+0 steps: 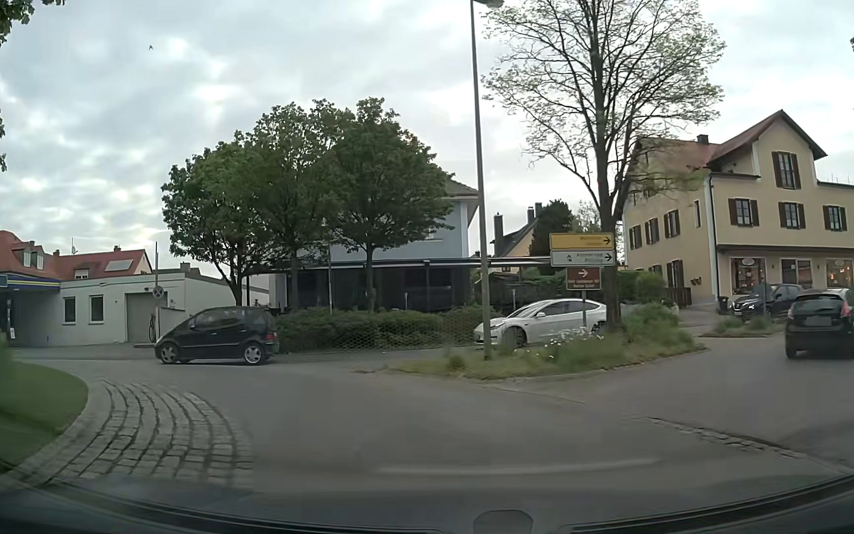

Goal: Follow the waypoints while adhering to traffic rules and regulations

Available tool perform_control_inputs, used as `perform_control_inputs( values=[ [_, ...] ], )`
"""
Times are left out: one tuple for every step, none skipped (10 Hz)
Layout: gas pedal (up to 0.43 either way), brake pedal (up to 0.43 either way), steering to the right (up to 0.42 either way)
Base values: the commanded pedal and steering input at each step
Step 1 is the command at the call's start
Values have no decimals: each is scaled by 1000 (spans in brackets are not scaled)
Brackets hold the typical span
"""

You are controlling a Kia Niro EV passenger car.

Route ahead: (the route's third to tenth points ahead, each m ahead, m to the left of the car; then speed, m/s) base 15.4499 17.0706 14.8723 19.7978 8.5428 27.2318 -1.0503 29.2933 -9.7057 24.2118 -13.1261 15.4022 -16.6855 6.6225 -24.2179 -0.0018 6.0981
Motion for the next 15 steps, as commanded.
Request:
perform_control_inputs(
  values=[
    [118,0,-157],
    [79,0,-164],
    [28,0,-176],
    [28,0,-189],
    [28,0,-205],
    [28,0,-214],
    [28,0,-224],
    [130,0,-239],
    [197,0,-252],
    [280,0,-259],
    [280,0,-264],
    [280,0,-271],
    [280,0,-275],
    [280,0,-280],
    [280,0,-285]
  ],
)
